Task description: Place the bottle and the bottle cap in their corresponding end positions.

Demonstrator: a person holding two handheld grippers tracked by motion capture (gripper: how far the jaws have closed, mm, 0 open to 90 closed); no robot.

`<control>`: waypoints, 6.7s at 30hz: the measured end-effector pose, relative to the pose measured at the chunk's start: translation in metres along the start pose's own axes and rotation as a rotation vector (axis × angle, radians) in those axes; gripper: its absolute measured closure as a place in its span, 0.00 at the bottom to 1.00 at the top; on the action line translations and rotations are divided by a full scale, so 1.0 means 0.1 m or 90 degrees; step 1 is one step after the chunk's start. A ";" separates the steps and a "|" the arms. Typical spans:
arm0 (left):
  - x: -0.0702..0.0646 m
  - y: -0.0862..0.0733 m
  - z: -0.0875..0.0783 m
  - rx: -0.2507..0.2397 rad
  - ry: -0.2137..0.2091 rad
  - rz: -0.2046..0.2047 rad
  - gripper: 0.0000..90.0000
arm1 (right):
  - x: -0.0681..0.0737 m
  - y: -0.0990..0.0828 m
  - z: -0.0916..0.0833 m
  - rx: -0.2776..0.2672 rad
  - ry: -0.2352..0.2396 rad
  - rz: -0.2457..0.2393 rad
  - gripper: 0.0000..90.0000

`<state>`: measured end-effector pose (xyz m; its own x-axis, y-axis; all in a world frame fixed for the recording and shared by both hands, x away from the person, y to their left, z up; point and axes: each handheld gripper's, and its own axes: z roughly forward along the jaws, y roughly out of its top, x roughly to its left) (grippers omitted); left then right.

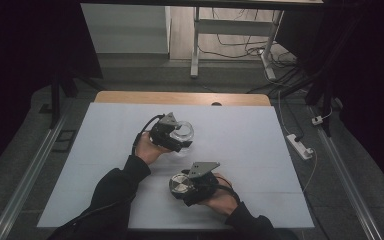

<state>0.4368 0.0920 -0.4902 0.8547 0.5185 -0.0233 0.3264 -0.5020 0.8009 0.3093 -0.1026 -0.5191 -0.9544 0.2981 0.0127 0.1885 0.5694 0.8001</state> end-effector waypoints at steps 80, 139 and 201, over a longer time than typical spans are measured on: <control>-0.11 -0.40 -0.53 -0.010 -0.002 -0.073 0.00 | -0.12 0.07 -0.15 -0.008 -0.012 0.072 0.06; -0.94 -0.99 -1.44 -0.007 -0.018 -0.089 0.00 | -0.12 -0.07 -0.75 -0.017 -0.099 0.100 0.00; -1.09 -2.17 -2.32 0.024 0.171 -0.263 0.00 | 0.02 -1.02 -1.82 -0.002 -0.294 0.244 0.00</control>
<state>0.1790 0.3048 -0.5230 0.5187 0.8367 -0.1755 0.6344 -0.2391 0.7351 0.2461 -0.2992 -0.4915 -0.6195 0.7840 0.0390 0.4982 0.3543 0.7914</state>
